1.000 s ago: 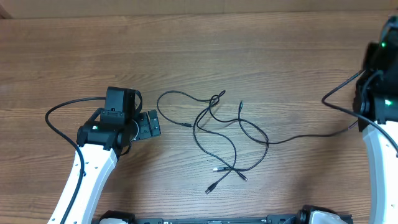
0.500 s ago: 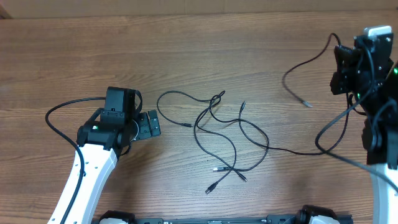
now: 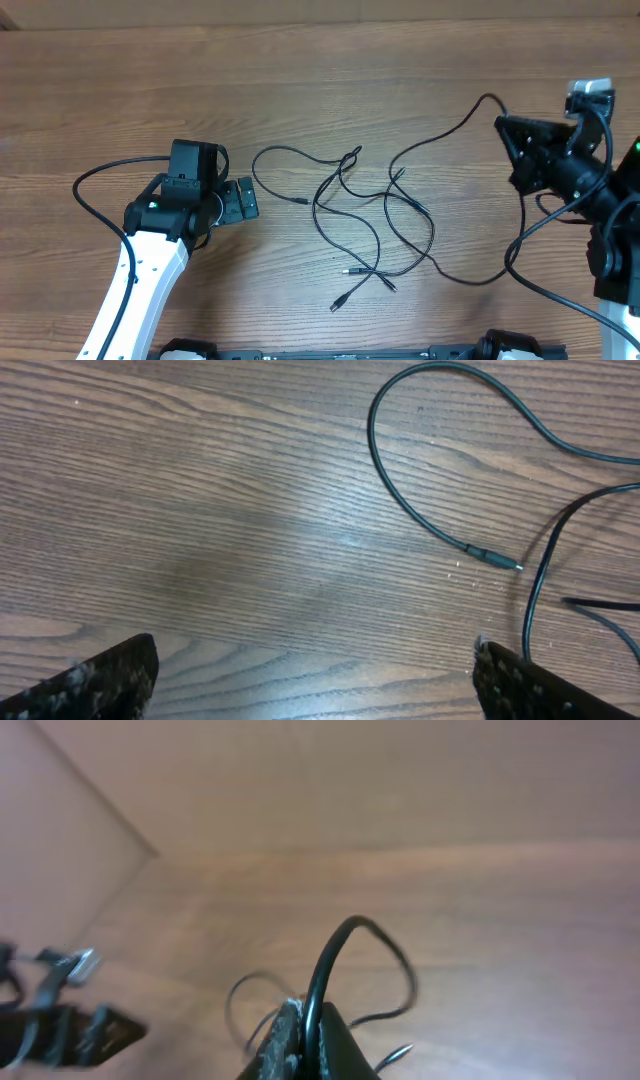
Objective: Untangle cables
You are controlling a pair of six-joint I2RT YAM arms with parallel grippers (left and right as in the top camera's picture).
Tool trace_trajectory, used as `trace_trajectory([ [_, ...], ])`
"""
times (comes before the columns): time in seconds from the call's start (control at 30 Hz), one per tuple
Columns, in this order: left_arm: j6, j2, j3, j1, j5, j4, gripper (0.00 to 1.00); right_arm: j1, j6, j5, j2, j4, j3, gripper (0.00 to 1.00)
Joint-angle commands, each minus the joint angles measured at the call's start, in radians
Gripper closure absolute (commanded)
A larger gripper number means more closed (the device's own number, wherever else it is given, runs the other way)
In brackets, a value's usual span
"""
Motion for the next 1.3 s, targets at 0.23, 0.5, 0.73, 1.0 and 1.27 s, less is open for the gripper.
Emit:
trace_trajectory([
  [0.23,0.026,0.003,0.019,0.004,0.005,0.001,0.0,-0.001,0.165,-0.308,-0.03,0.029,0.051,0.96],
  [0.5,0.026,0.003,0.019,0.004,0.005,0.001,0.0,-0.001,0.352,-0.599,-0.029,0.144,0.07,0.96],
  [0.73,0.026,0.003,0.019,0.004,0.005,0.001,0.0,-0.001,0.379,-0.715,-0.029,0.144,0.07,0.96],
  [1.0,0.026,0.003,0.019,0.004,0.005,0.001,0.0,-0.001,0.536,-0.732,-0.029,0.158,0.069,0.96],
  [1.27,0.026,0.003,0.019,0.004,0.005,0.001,0.0,-0.001,0.764,-0.587,-0.031,0.412,0.07,0.96],
])
